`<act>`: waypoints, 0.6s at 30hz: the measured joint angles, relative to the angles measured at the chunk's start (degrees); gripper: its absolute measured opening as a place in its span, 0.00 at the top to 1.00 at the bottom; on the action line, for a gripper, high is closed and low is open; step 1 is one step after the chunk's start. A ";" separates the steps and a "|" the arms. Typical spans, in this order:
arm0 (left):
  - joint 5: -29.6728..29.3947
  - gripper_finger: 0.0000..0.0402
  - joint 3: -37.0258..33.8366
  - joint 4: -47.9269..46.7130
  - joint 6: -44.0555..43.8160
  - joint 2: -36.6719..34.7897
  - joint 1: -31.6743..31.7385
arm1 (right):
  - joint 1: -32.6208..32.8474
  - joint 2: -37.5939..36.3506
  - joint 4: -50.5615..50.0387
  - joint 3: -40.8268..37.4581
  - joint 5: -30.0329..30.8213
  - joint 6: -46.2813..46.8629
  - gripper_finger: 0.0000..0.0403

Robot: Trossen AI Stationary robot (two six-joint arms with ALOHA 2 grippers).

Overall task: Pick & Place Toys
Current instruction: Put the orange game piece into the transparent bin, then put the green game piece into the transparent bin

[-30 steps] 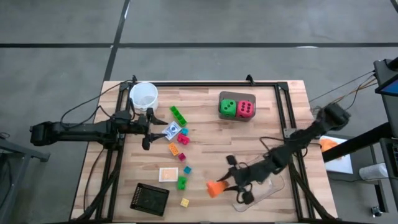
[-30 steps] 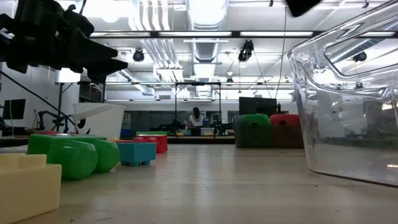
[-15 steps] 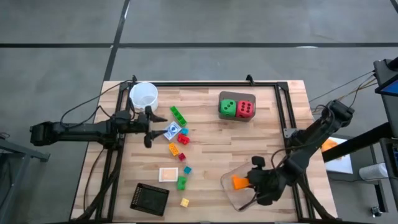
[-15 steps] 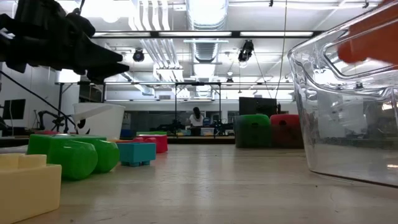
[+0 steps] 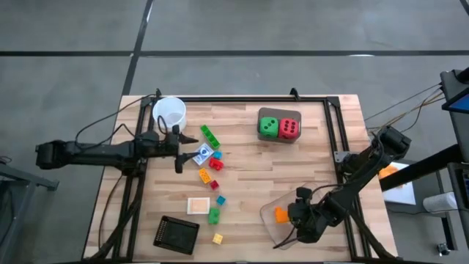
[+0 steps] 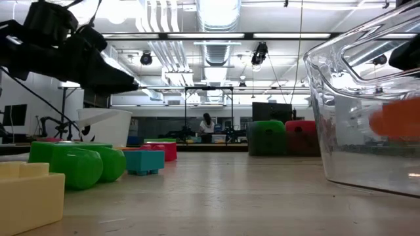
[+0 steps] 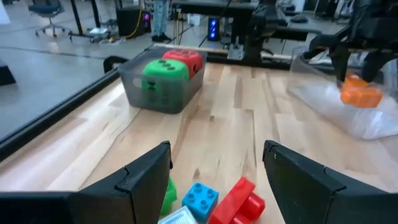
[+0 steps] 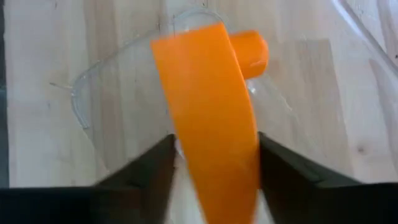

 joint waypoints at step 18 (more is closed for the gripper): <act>-0.34 0.36 9.44 -0.85 -0.04 15.39 0.02 | 4.24 -4.13 11.62 0.10 19.88 -8.07 0.22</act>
